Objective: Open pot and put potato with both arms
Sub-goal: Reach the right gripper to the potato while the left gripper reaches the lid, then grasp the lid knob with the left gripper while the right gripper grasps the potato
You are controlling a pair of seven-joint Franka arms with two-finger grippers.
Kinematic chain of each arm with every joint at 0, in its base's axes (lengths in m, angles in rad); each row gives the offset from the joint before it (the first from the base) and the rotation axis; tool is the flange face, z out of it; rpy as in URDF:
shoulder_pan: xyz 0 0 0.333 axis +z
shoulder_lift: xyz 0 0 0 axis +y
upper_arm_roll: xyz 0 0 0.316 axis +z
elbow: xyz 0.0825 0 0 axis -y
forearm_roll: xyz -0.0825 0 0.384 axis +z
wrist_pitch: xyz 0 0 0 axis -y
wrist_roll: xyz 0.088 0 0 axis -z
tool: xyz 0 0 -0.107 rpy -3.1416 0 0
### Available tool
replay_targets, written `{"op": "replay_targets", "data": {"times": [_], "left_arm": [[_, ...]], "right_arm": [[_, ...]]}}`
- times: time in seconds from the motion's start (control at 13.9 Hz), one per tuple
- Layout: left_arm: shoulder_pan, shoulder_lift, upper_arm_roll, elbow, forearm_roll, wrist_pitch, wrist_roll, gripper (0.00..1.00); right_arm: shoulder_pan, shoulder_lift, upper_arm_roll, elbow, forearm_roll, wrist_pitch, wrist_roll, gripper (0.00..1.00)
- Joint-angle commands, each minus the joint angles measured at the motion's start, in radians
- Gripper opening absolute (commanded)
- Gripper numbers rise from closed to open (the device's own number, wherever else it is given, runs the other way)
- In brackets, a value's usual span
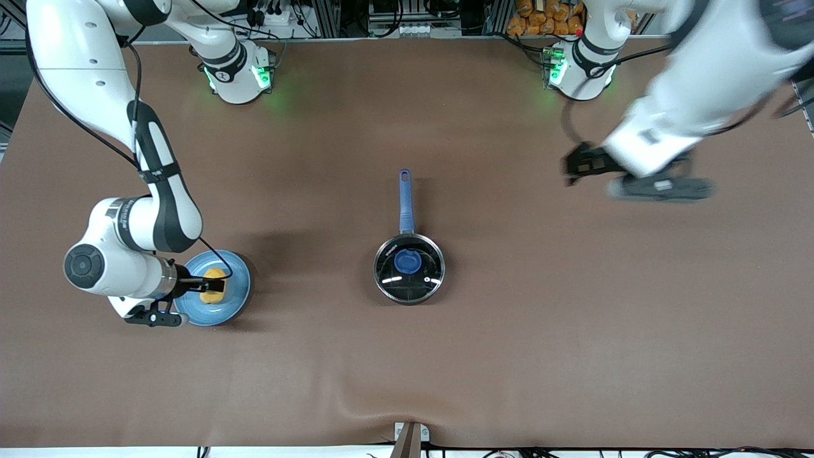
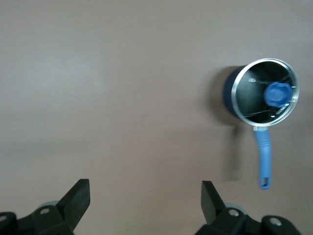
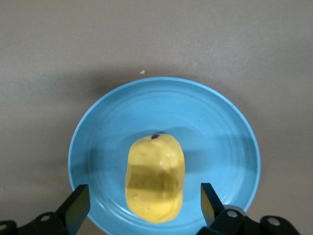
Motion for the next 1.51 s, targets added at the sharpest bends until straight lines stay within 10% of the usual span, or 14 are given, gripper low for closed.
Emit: {"op": "replay_targets", "data": {"times": [0.0, 0.5, 0.79, 0.94, 1.44], "left_arm": [[-0.089, 0.114, 0.008, 0.066, 0.003, 0.083, -0.143, 1.0], [-0.261, 0.326, 0.017, 0.118, 0.064, 0.367, -0.408, 1.0], [-0.336, 0.505, 0.03, 0.227, 0.19, 0.483, -0.587, 1.0], [-0.388, 0.556, 0.081, 0.249, 0.209, 0.547, -0.629, 1.0], [-0.471, 0.636, 0.169, 0.25, 0.207, 0.661, -0.632, 1.0]], "right_arm": [[-0.009, 0.026, 0.007, 0.01, 0.027, 0.029, -0.019, 1.0], [-0.002, 0.03, 0.005, -0.06, 0.027, 0.141, -0.038, 0.96], [-0.002, 0.03, 0.005, -0.059, 0.025, 0.142, -0.059, 0.33], [-0.008, 0.03, 0.005, -0.059, 0.027, 0.144, -0.081, 0.2], [0.032, -0.037, 0.007, -0.048, 0.027, 0.092, -0.049, 0.17]]}}
